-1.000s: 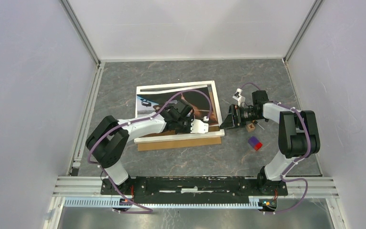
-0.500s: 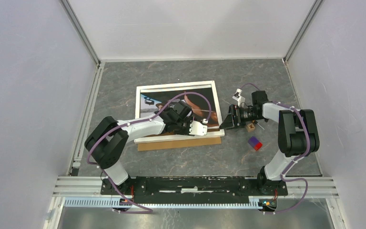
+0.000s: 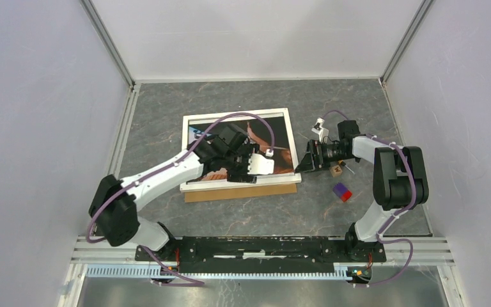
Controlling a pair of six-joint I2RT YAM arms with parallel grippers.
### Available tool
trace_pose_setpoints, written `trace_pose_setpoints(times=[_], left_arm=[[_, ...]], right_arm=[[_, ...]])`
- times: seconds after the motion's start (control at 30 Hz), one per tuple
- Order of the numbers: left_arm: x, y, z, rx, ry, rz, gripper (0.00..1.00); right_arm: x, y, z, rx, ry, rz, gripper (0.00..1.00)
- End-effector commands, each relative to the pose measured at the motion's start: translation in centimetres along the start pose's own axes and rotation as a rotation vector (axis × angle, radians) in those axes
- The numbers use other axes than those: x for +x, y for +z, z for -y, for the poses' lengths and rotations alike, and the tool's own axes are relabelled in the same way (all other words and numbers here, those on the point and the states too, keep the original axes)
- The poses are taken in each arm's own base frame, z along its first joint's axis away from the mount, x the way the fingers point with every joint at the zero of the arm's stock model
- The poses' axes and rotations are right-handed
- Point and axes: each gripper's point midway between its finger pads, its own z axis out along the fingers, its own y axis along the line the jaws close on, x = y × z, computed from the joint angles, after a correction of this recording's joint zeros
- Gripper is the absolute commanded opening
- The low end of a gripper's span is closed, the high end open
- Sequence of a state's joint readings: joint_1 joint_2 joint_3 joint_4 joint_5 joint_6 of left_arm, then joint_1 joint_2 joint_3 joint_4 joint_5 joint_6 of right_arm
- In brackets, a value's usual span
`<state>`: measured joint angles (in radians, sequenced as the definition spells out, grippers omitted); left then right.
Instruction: Take the photo out of the frame
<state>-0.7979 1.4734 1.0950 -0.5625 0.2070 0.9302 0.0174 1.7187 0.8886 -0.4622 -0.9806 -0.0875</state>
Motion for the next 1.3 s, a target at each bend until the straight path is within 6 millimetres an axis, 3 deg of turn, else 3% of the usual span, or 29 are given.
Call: trace_pose_setpoints(times=[0.0,0.03,0.07,0.17,0.23,0.37,0.5,0.57,0.63,0.7,0.83,0.97,1.1,1.27], left_arm=[[-1.6,-3.9,0.8,0.047,-0.120,0.082,0.87],[-1.8,-4.7,0.5,0.044,-0.153,0.095,0.98],[-1.8,-5.5,0.0,0.031,-0.190,0.103,1.00],[-1.6,-7.8,-2.4,-0.021,-0.341,0.136,1.00],[-1.0,-9.9,-5.1,-0.078,-0.471,0.170,1.00],[1.5,-13.4,-10.1,-0.208,-0.709,0.170,1.00],[5.5,-18.0,-15.7,-0.375,-0.954,0.181,1.00],[8.8,-20.0,-17.9,-0.422,-1.096,0.184,1.00],[11.5,-21.5,-19.3,-0.446,-1.205,0.186,1.00],[15.5,-23.6,-20.4,-0.522,-1.310,0.168,1.00],[21.7,-26.5,-20.1,-0.606,-1.473,0.179,1.00],[26.9,-27.4,-17.8,-0.646,-1.614,0.141,1.00],[30.3,-25.7,-13.9,-0.622,-1.685,0.043,1.00],[31.7,-22.8,-9.7,-0.602,-1.695,-0.048,1.00]], right_arm=[[-1.8,-0.9,-0.1,0.029,-0.100,0.011,0.91],[-2.1,-1.0,-0.1,0.035,-0.114,0.009,0.91],[-2.4,-1.2,-0.1,0.039,-0.131,0.005,0.91],[-4.1,-1.9,-0.1,0.067,-0.193,0.003,0.91],[-5.5,-2.5,-0.3,0.085,-0.240,0.010,0.91],[-10.0,-4.4,-1.3,0.146,-0.368,0.063,0.92],[-15.8,-7.1,-2.6,0.247,-0.518,0.156,0.98],[-18.7,-8.8,-3.4,0.304,-0.586,0.215,0.98],[-21.3,-10.4,-4.4,0.362,-0.653,0.275,0.98],[-23.4,-12.8,-4.4,0.444,-0.687,0.351,0.98],[-24.9,-16.7,-2.2,0.595,-0.626,0.493,0.98],[-22.9,-19.0,2.5,0.654,-0.479,0.530,0.98],[-19.6,-19.8,6.9,0.696,-0.369,0.501,0.98],[-15.8,-20.0,10.7,0.745,-0.296,0.454,0.98]])
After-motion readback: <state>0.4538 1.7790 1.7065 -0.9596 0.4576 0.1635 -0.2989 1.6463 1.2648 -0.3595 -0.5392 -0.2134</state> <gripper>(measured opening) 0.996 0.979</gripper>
